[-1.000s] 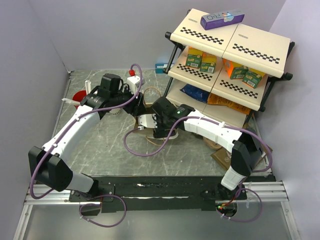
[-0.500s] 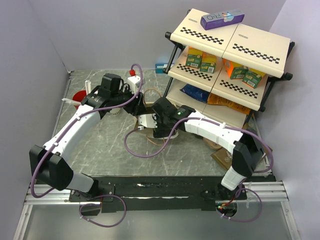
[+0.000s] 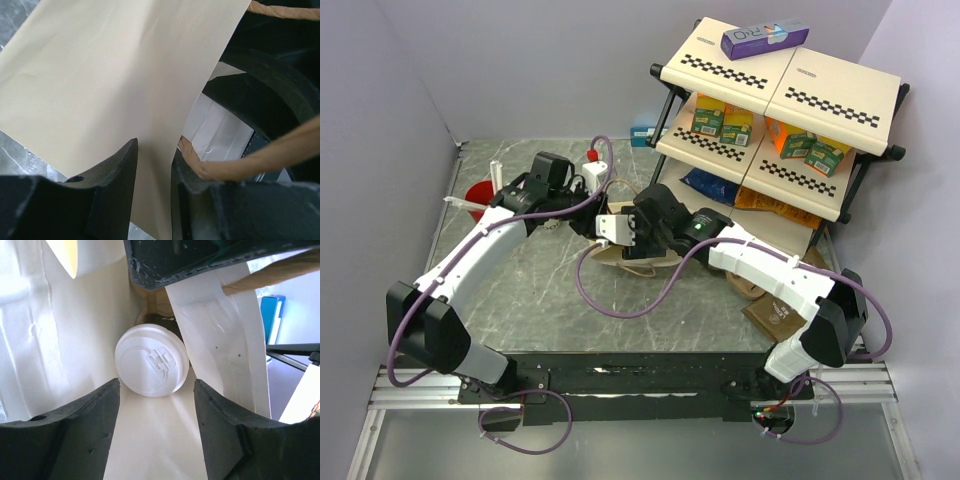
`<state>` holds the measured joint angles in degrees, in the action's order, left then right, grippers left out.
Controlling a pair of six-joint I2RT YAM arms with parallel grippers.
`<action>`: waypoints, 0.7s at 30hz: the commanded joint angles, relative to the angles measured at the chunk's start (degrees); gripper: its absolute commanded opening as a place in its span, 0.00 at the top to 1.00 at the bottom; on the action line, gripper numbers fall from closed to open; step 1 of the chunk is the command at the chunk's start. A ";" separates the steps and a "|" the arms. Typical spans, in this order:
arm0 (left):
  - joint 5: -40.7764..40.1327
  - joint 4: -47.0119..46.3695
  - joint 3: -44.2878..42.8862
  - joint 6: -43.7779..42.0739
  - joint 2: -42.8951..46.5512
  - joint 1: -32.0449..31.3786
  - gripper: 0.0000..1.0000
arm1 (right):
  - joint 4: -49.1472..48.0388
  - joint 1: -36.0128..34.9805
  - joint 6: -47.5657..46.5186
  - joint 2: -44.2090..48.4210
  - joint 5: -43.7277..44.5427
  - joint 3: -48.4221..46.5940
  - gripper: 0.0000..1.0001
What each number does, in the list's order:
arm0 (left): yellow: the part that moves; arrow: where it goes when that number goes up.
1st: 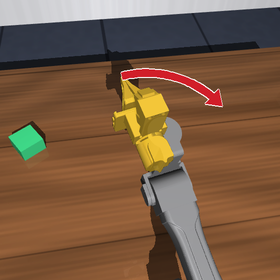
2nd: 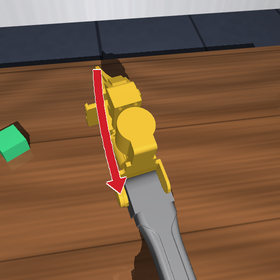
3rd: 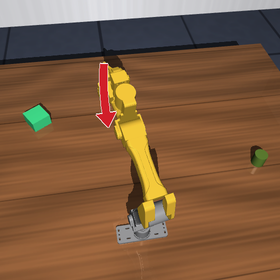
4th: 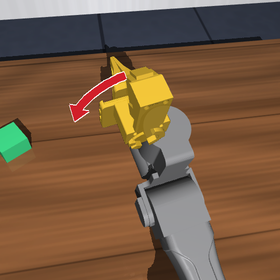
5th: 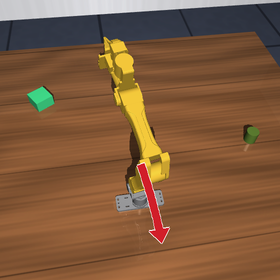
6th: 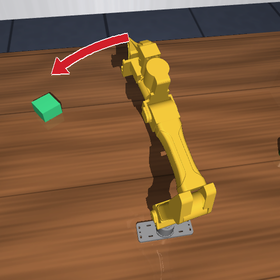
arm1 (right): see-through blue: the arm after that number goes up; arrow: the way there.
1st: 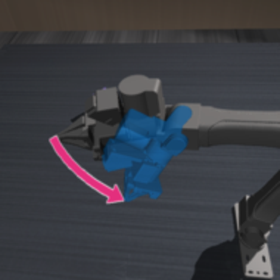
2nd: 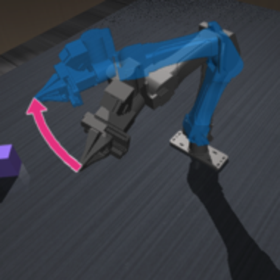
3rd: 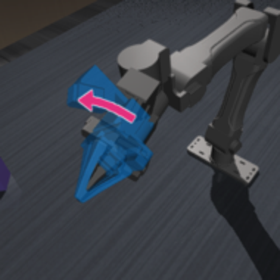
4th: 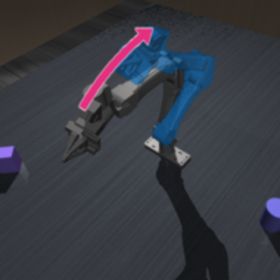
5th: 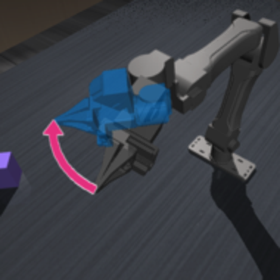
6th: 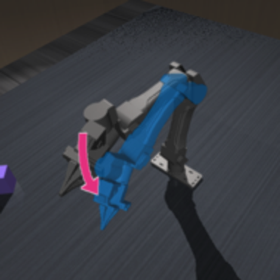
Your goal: Pack the takeout coffee
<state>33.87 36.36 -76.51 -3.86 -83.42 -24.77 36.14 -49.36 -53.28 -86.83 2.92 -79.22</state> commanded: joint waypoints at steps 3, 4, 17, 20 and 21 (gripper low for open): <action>1.46 2.75 -3.29 -0.62 -1.31 0.17 0.67 | 1.56 0.06 2.21 2.19 -2.21 -4.18 0.36; 1.46 2.84 -3.64 -0.62 -1.57 0.25 0.67 | 1.91 -0.03 2.47 2.28 -2.39 -5.23 0.37; 7.61 2.75 -9.97 3.42 -7.63 4.38 0.80 | 7.89 0.67 6.43 5.17 -8.45 -11.83 0.36; 8.14 3.54 -12.34 3.16 -9.48 5.35 0.81 | 9.12 1.72 8.27 6.32 -10.56 -13.94 0.33; 8.49 3.63 -12.70 3.24 -10.01 5.53 0.82 | 9.38 1.99 8.80 6.84 -11.00 -14.99 0.33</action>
<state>39.66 39.05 -85.71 -1.67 -91.98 -20.25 43.88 -48.82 -47.77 -84.77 -4.82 -89.08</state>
